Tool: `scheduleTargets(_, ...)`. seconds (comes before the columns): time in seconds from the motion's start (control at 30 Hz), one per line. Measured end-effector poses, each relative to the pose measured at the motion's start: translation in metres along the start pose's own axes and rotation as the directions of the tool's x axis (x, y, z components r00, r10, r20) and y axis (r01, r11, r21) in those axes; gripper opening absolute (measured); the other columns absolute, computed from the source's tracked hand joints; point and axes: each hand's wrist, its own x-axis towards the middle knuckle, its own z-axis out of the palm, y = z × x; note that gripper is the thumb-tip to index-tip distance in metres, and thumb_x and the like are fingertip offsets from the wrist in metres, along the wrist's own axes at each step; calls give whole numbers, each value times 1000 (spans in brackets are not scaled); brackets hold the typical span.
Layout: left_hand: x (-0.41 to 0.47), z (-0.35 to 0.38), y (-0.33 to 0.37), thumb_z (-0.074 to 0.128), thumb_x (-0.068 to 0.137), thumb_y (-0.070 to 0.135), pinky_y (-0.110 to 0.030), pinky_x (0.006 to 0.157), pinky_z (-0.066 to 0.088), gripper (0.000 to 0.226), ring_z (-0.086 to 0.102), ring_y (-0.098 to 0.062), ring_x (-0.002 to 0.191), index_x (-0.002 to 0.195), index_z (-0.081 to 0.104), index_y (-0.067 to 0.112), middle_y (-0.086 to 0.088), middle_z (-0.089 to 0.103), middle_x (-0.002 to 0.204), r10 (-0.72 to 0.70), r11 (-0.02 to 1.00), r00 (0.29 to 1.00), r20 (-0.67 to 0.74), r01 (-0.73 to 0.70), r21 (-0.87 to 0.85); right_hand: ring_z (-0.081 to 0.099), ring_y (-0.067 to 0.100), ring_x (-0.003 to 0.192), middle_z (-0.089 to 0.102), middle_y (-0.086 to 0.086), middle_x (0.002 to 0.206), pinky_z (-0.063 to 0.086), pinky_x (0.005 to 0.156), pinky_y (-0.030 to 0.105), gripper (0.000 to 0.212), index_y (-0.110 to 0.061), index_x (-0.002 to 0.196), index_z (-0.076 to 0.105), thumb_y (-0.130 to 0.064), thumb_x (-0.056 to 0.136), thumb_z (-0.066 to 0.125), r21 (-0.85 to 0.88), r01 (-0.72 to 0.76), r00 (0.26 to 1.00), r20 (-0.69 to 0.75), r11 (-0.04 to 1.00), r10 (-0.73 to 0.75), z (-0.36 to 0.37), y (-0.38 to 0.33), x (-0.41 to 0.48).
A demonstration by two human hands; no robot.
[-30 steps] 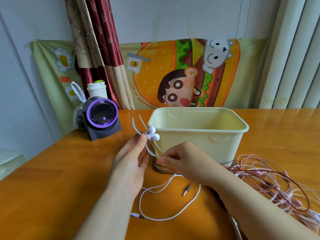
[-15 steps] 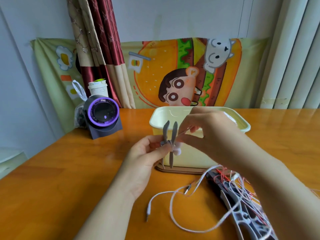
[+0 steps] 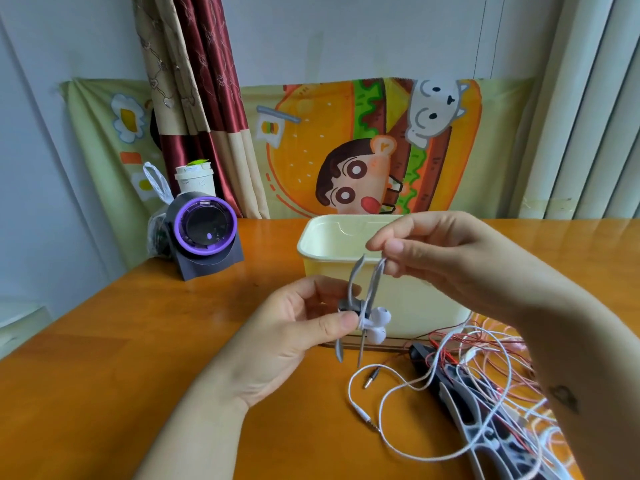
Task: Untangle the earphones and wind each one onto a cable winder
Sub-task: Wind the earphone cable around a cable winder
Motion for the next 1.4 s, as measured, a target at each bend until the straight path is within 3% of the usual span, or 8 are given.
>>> scheduleTargets(0.3, 2, 2, -1, 90, 60, 23, -25, 81, 54, 42, 68, -18, 95, 99, 76, 17, -9, 72, 102, 85, 985, 995, 56, -75, -157, 58, 19, 73, 65, 8, 76, 48, 76, 26, 7, -11, 79, 68, -16, 80, 63, -5, -60, 990, -132, 998, 59, 15, 31, 13)
scheduleTargets(0.4, 7, -4, -2, 94, 54, 26, -26, 81, 56, 57, 69, -22, 97, 104, 74, 10, -12, 71, 109, 92, 943, 992, -82, -113, -312, 58, 3, 61, 65, -1, 68, 49, 63, 13, 16, 2, 90, 67, -12, 91, 58, -30, -149, 981, -131, 988, 144, 35, 45, 15)
scheduleTargets(0.53, 10, -7, 0, 73, 73, 20, -27, 81, 58, 38, 71, -19, 99, 110, 70, 12, -9, 72, 110, 15, 903, 953, -304, -143, -404, 48, 11, 56, 53, -2, 58, 53, 70, 41, 30, -1, 80, 64, -22, 97, 51, -182, -225, 963, -188, 957, 191, 48, 60, 18)
scheduleTargets(0.63, 11, -9, -2, 60, 77, 18, -28, 87, 54, 36, 71, -8, 95, 113, 68, 19, -1, 73, 111, -73, 899, 896, -437, -130, -418, 52, 10, 51, 52, -1, 62, 43, 52, 20, 21, -12, 85, 66, -18, 97, 49, -366, -234, 972, -87, 901, 217, 52, 59, 16)
scheduleTargets(0.77, 14, -16, -9, 62, 81, 19, -29, 91, 47, 34, 69, -8, 97, 114, 68, 20, 1, 73, 112, -126, 926, 845, -520, -88, -367, 55, 5, 43, 59, 2, 63, 40, 47, 13, 21, -18, 95, 69, -23, 98, 49, -531, -197, 980, -79, 824, 183, 53, 51, 14)
scheduleTargets(0.93, 13, -17, -15, 65, 89, 15, -33, 95, 49, 29, 66, -16, 108, 118, 66, 17, 0, 74, 109, 32, 999, 803, -595, -27, 17, 58, 20, 68, 67, 3, 81, 51, 72, 36, 29, -15, 97, 69, -35, 96, 48, -822, 5, 1000, 16, 570, 14, 55, 25, 9)
scheduleTargets(1.23, 8, 6, -9, 72, 79, 19, -14, 79, 49, 25, 69, -1, 91, 103, 67, 21, 11, 76, 93, 28, 949, 976, -218, 43, 312, 55, -10, 66, 56, -24, 68, 43, 62, 8, 8, -21, 85, 70, -14, 83, 69, -806, -3, 965, -159, 592, -211, 27, 5, 1)
scheduleTargets(1.4, 7, 9, -8, 72, 65, 23, -13, 70, 50, 38, 70, -3, 84, 101, 66, 16, 6, 75, 90, 0, 960, 998, -70, 19, 278, 61, 27, 72, 68, -2, 74, 51, 73, 40, 13, -16, 80, 66, -21, 75, 77, -516, -69, 963, -256, 854, -78, 17, 17, -12)
